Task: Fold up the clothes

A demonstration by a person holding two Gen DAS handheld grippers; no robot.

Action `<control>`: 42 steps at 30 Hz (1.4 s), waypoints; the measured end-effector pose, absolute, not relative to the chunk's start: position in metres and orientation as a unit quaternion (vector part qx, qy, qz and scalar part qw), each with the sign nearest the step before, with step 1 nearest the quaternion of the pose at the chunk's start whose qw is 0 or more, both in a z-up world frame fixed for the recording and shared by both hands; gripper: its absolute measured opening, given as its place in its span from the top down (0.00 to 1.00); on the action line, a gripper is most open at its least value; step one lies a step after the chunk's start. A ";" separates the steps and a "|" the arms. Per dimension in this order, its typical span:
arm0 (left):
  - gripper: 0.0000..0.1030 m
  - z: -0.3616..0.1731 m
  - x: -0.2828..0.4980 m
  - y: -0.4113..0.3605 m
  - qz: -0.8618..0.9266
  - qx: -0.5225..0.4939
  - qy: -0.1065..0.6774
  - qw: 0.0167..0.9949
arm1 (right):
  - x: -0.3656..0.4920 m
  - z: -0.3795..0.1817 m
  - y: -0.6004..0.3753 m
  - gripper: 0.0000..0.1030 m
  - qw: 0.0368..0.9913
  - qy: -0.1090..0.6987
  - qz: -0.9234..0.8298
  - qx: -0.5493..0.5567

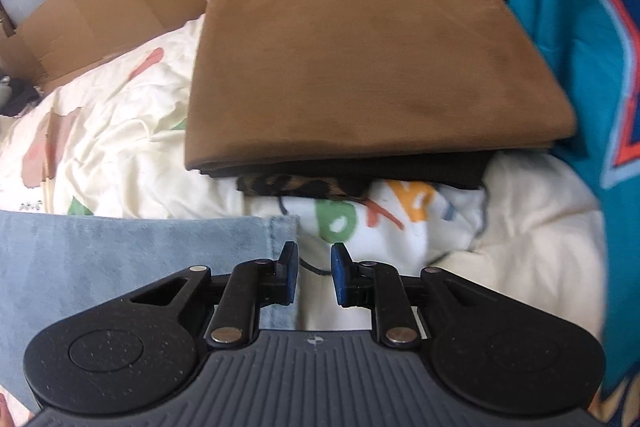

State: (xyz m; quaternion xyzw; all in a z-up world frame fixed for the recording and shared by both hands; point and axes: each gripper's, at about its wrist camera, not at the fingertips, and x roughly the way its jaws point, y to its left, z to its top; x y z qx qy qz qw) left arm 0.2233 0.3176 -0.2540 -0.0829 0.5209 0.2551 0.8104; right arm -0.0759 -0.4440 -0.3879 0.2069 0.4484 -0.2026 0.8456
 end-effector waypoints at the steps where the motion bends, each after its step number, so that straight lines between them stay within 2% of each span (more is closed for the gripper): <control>1: 0.42 -0.257 0.229 0.320 0.255 -0.082 0.520 0.811 | -0.080 -0.386 -0.443 0.82 0.844 0.449 -0.207 0.207; 9: 0.46 -0.284 0.276 0.336 0.251 -0.074 0.511 0.819 | -0.087 -0.376 -0.419 0.82 0.836 0.471 -0.206 0.192; 17: 0.50 -0.315 0.334 0.356 0.282 -0.077 0.500 0.815 | -0.060 -0.402 -0.390 0.82 0.813 0.523 -0.185 0.177; 23: 0.50 -0.327 0.353 0.351 0.304 -0.080 0.498 0.808 | -0.045 -0.401 -0.374 0.82 0.791 0.553 -0.184 0.184; 27: 0.49 -0.337 0.369 0.350 0.334 -0.051 0.508 0.792 | -0.038 -0.406 -0.373 0.74 0.781 0.569 -0.193 0.171; 32: 0.47 -0.349 0.386 0.355 0.336 -0.016 0.516 0.788 | -0.037 -0.411 -0.379 0.74 0.779 0.563 -0.211 0.178; 42: 0.53 -0.361 0.396 0.377 0.306 -0.026 0.525 0.794 | -0.055 -0.409 -0.370 0.74 0.786 0.552 -0.226 0.167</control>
